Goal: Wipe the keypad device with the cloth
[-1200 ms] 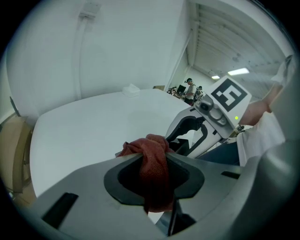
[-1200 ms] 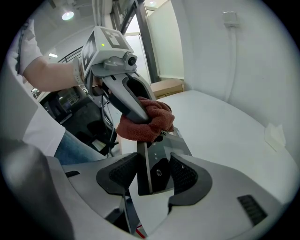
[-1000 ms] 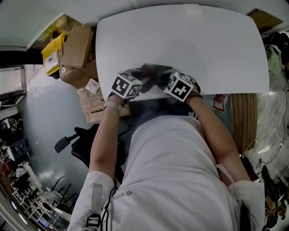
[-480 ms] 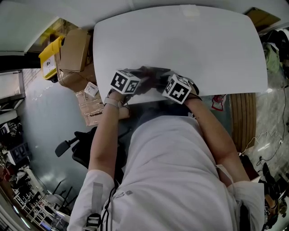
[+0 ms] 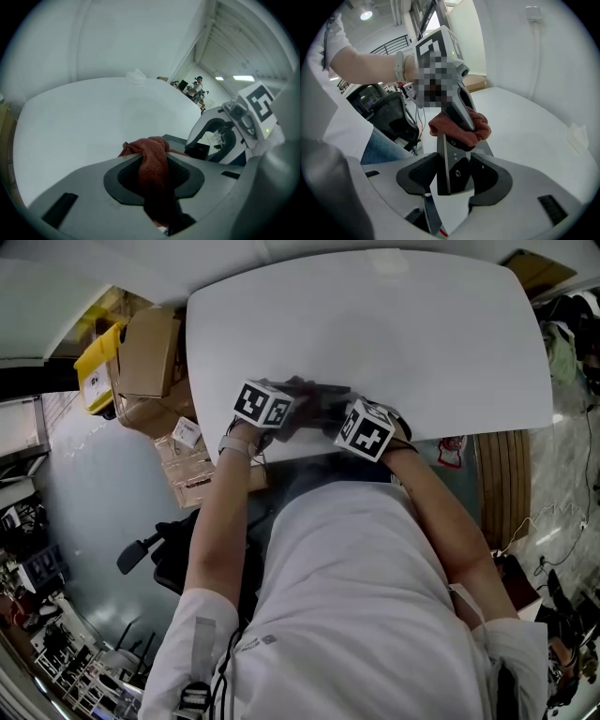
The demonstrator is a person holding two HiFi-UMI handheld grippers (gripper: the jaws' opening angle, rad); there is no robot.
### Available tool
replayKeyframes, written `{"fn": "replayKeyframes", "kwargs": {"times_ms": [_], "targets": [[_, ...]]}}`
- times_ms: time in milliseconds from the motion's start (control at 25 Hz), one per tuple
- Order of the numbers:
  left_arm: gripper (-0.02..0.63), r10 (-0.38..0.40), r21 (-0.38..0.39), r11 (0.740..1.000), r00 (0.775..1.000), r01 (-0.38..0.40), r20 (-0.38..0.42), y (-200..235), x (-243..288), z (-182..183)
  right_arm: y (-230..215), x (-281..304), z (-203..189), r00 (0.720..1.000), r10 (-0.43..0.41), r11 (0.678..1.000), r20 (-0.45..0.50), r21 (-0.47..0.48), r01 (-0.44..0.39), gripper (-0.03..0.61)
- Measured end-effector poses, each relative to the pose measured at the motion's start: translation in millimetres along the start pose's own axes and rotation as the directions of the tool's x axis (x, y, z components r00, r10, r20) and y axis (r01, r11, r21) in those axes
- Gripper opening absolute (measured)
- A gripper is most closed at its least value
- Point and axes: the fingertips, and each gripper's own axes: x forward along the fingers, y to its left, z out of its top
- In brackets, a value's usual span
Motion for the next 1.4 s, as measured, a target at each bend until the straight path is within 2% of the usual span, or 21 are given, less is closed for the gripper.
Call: {"fn": "replayKeyframes", "kwargs": {"times_ms": [320, 560, 800, 960, 1160, 1240, 1400], "targets": [[0.112, 0.029, -0.01, 1.0, 0.999, -0.029, -0.023, 19, 19, 3, 2, 3, 0, 1.0, 0.006, 1.0, -0.005, 0.0, -0.006, 0.215], [0.112, 0.012, -0.002, 1.0, 0.997, -0.012, -0.074, 26, 31, 7, 2, 2, -1, 1.0, 0.006, 1.0, 0.003, 0.003, -0.006, 0.215], [0.112, 0.027, 0.005, 1.0, 0.995, -0.026, -0.097, 38, 44, 12, 3, 1, -2, 1.0, 0.007, 1.0, 0.006, 0.003, -0.007, 0.215], [0.112, 0.05, 0.002, 0.999, 0.994, -0.05, -0.097, 49, 51, 16, 2, 0, -2, 1.0, 0.003, 1.0, 0.011, 0.003, -0.003, 0.215], [0.112, 0.038, -0.031, 0.999, 0.996, -0.041, -0.086, 51, 53, 16, 3, -3, -2, 0.998, -0.018, 1.0, 0.052, -0.004, 0.018, 0.215], [0.112, 0.047, -0.019, 0.999, 0.995, -0.049, -0.083, 52, 53, 16, 3, -4, -1, 0.995, -0.038, 0.999, 0.087, -0.023, 0.04, 0.215], [0.112, 0.113, 0.048, 0.993, 0.991, -0.11, -0.068, 58, 55, 15, 3, -6, -5, 0.991, -0.058, 0.998, 0.119, -0.027, 0.062, 0.215]]}}
